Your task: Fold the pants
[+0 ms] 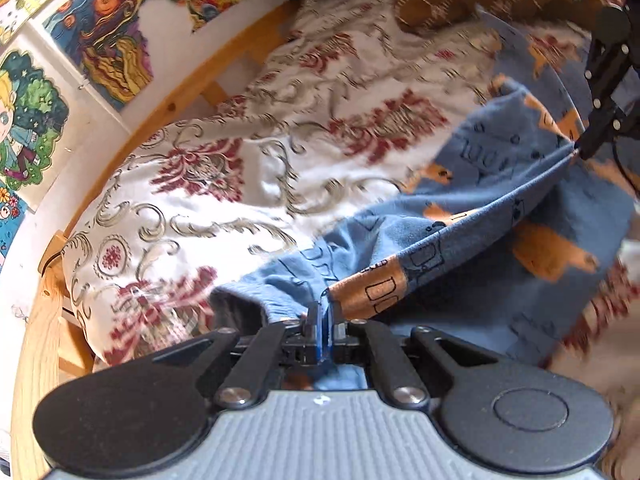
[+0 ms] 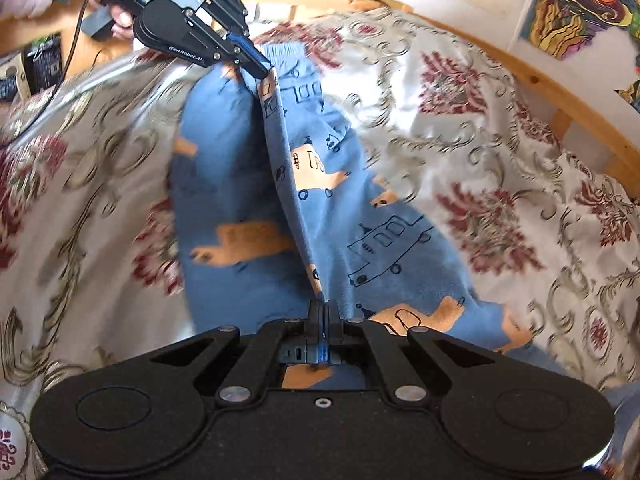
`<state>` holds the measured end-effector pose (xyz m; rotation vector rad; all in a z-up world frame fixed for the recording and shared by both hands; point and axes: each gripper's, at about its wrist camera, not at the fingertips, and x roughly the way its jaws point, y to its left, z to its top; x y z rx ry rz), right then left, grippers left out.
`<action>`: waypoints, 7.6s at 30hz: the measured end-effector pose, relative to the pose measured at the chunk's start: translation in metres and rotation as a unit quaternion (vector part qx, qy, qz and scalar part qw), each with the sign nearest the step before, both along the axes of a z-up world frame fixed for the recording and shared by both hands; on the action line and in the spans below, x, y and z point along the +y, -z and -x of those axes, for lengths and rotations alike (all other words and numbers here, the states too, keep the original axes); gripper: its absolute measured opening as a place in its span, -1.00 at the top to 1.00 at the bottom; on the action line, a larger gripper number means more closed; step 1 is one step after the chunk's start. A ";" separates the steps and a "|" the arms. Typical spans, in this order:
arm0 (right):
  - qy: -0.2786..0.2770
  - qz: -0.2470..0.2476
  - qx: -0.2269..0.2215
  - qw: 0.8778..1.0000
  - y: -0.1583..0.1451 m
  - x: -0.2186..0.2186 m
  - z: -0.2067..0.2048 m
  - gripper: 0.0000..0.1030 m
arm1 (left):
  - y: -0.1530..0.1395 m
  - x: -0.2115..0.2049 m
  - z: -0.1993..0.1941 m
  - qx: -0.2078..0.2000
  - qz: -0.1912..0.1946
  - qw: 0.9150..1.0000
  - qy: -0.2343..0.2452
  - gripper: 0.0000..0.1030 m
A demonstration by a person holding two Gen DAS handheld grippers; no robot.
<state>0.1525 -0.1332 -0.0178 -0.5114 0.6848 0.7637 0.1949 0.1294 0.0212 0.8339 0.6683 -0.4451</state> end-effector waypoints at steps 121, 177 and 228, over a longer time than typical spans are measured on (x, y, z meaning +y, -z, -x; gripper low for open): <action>0.515 -0.259 0.112 0.810 -0.039 -0.202 0.059 1.00 | 0.052 -0.223 0.124 0.022 0.166 0.985 0.038 0.99; 0.307 -0.101 0.055 0.945 0.014 -0.266 0.064 0.25 | 0.081 -0.424 -0.106 0.417 0.233 0.865 0.152 0.04; 0.381 -0.184 0.099 0.901 -0.002 -0.286 0.109 0.11 | 0.057 -0.441 -0.038 0.289 0.211 0.908 0.220 -0.47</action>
